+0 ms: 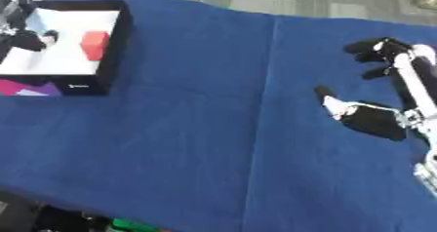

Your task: Pick up the objects with one hand, pass them to the other hand, and then place them into the box on the other side of the table.

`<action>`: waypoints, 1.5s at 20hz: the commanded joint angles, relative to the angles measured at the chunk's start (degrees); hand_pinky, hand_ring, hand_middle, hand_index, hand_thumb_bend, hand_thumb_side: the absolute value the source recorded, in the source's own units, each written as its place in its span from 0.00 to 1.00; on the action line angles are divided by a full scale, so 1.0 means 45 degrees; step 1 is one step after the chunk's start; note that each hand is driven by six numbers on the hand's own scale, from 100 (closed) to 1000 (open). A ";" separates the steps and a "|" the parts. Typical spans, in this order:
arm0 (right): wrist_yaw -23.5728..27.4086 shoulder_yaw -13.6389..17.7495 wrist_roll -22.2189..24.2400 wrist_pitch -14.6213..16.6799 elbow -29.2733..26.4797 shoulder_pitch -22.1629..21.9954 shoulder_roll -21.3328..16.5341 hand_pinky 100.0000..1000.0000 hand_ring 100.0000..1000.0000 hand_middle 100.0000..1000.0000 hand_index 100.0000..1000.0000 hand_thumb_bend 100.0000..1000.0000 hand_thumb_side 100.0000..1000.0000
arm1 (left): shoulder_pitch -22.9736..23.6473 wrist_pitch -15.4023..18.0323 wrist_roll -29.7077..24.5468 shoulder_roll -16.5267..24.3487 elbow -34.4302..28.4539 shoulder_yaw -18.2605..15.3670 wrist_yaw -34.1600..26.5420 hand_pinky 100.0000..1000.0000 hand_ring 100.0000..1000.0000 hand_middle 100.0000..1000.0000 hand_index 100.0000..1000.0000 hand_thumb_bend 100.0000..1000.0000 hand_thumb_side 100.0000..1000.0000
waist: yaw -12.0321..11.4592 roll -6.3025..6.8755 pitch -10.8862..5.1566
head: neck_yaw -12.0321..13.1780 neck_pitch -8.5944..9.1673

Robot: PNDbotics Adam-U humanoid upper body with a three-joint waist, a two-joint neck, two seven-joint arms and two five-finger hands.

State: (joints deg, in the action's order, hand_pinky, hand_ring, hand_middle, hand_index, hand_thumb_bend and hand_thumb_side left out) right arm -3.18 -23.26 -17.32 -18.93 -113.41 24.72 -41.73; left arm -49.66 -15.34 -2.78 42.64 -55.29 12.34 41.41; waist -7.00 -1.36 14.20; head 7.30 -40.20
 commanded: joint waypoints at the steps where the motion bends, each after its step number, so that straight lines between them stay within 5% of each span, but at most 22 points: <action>1: 0.0080 0.0239 -0.0078 0.0033 -0.0263 0.0131 -0.0287 0.64 0.77 0.75 0.73 0.38 0.08 | -0.0282 -0.0072 0.0277 0.0259 0.0166 -0.0283 0.0422 0.74 0.71 0.64 0.61 0.36 0.05 | 0.0009 0.0048 -0.0183 | 0.0046 -0.0014; 6: 0.0098 0.0247 -0.0085 0.0047 -0.0263 0.0097 -0.0309 0.64 0.77 0.75 0.73 0.38 0.09 | -0.0285 -0.0119 0.0541 0.0232 0.0212 -0.0303 0.0810 0.78 0.78 0.73 0.77 0.60 0.47 | -0.0003 0.0064 -0.0197 | -0.0041 -0.0046; 13: 0.0057 0.0281 -0.0125 0.0071 -0.0263 0.0004 -0.0343 0.64 0.77 0.75 0.73 0.38 0.08 | -0.0279 -0.0143 0.0676 0.0201 0.0150 -0.0317 0.0927 0.78 0.79 0.75 0.80 0.66 0.61 | -0.0009 0.0131 -0.0214 | -0.0255 -0.0102; 17: 0.0078 0.0385 -0.0238 0.0079 -0.0263 -0.0063 -0.0387 0.64 0.77 0.75 0.73 0.38 0.08 | -0.0227 -0.0193 0.0726 0.0161 -0.0085 -0.0417 0.0606 0.79 0.78 0.74 0.79 0.53 0.55 | 0.0009 0.0141 -0.0232 | -0.0669 -0.0243; 20: 0.0134 0.0585 -0.0414 0.0053 -0.0263 -0.0106 -0.0477 0.64 0.76 0.75 0.73 0.37 0.08 | -0.0176 -0.0266 0.0752 0.0093 -0.0642 -0.0642 0.0090 0.80 0.77 0.73 0.77 0.29 0.45 | 0.0010 0.0124 -0.0244 | -0.1327 -0.0352; 22: 0.0247 0.0749 -0.0583 0.0025 -0.0263 -0.0131 -0.0557 0.64 0.76 0.75 0.73 0.37 0.08 | -0.0087 -0.0295 0.0731 0.0069 -0.1240 -0.0824 -0.0299 0.80 0.77 0.73 0.77 0.25 0.44 | 0.0007 0.0109 -0.0250 | -0.1834 -0.0423; 23: 0.0296 0.0858 -0.0680 0.0019 -0.0263 -0.0139 -0.0617 0.64 0.76 0.75 0.73 0.37 0.07 | -0.0054 -0.0286 0.0721 0.0034 -0.1547 -0.0909 -0.0491 0.81 0.76 0.73 0.76 0.12 0.44 | 0.0019 0.0100 -0.0256 | -0.2152 -0.0441; 30: 0.0267 0.1503 -0.1084 0.0113 -0.0263 -0.0264 -0.1322 0.65 0.77 0.76 0.73 0.42 0.01 | 0.0618 -0.0534 0.0740 0.0261 -0.3793 -0.0747 -0.1876 0.82 0.74 0.74 0.73 0.05 0.47 | 0.0096 0.0127 -0.0231 | -0.3259 -0.0343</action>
State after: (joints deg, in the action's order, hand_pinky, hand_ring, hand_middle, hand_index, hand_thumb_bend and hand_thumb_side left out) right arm -1.76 -17.79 -21.74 -18.45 -113.42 23.13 -45.32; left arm -46.17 -17.37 0.40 41.50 -69.92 9.18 34.08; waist -6.65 -1.03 14.20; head -6.53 -42.22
